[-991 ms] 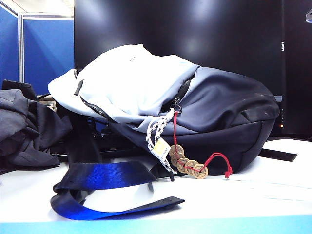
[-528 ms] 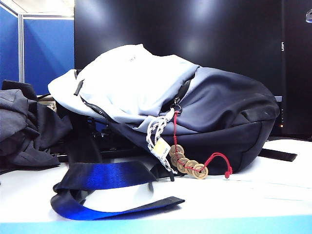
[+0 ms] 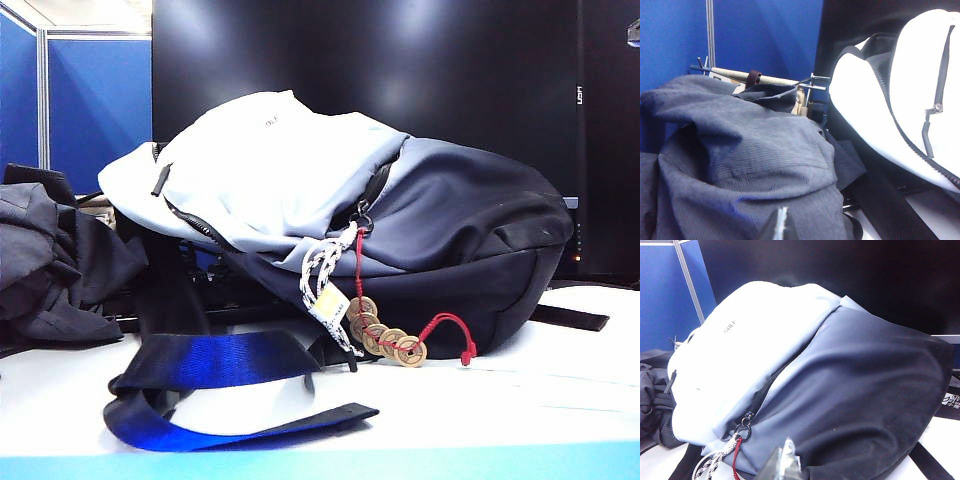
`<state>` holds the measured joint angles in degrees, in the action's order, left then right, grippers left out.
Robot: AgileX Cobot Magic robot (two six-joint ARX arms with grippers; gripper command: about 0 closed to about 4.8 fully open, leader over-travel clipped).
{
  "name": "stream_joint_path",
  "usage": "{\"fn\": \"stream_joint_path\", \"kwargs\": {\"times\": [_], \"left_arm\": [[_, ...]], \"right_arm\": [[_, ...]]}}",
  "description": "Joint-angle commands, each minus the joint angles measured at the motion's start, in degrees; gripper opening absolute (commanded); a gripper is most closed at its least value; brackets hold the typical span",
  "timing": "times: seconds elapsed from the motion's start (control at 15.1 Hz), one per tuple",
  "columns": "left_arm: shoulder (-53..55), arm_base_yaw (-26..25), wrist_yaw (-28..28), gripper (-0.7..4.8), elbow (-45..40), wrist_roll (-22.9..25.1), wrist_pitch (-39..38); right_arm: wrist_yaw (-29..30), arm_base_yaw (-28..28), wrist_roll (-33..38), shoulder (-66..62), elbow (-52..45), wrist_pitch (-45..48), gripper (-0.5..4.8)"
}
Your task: Take the gray clothes out of the backpack.
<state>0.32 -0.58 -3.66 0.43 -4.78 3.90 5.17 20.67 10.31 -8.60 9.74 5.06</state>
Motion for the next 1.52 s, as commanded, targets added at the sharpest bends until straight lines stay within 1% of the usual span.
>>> {"fn": "stream_joint_path", "kwargs": {"times": [0.07,0.33,0.4,0.46,0.53,0.59,0.66,0.73,0.79,0.92,0.99,1.32,1.52], "left_arm": [[-0.13,0.0,-0.15,-0.03,0.0,-0.15,0.83],[-0.13,0.0,-0.13,-0.03,0.0,-0.15,0.83],[-0.13,0.0,-0.13,-0.03,0.0,-0.15,0.85],[-0.13,0.0,-0.15,-0.03,0.0,-0.15,0.85],[-0.13,0.0,-0.13,-0.03,0.0,-0.15,0.85],[-0.13,0.02,-0.13,-0.03,0.0,-0.15,0.81],[-0.13,0.02,-0.2,-0.03,0.0,-0.15,0.85],[-0.13,0.02,-0.22,-0.03,0.0,-0.15,0.85],[-0.13,0.02,-0.22,-0.03,0.0,-0.15,0.92],[-0.13,0.02,-0.2,-0.03,0.0,-0.15,0.46],[-0.13,0.02,-0.22,-0.03,0.0,-0.15,0.33],[-0.13,0.02,-0.2,-0.03,0.0,-0.15,0.24],[-0.13,0.02,-0.2,-0.03,0.0,-0.15,0.22]], "right_arm": [[-0.15,0.0,0.2,0.07,0.37,0.74,-0.01],[-0.15,0.0,0.13,0.09,0.37,0.72,-0.01],[-0.37,-0.02,-1.38,0.09,0.37,0.66,-0.01],[-0.9,-0.22,-6.38,1.36,0.37,-2.14,-0.01],[-2.8,-0.94,-13.38,3.56,0.22,-7.13,-0.01],[-7.45,-3.13,-16.13,6.01,-1.14,-9.29,-0.01],[-13.33,-6.86,-15.82,8.74,-3.34,-9.49,-0.01],[-14.67,-10.38,-14.75,8.48,-4.55,-9.14,-0.01],[-12.79,-13.55,-14.12,8.5,-5.35,-8.96,-0.01],[-7.76,-17.09,-12.37,8.5,-7.67,-6.88,-0.01],[-6.27,-18.16,-11.17,8.5,-8.94,-6.03,-0.01],[-6.58,-18.27,-10.36,8.5,-9.46,-5.99,-0.01],[-6.54,-19.61,-10.29,8.5,-9.46,-5.81,-0.01]]}}
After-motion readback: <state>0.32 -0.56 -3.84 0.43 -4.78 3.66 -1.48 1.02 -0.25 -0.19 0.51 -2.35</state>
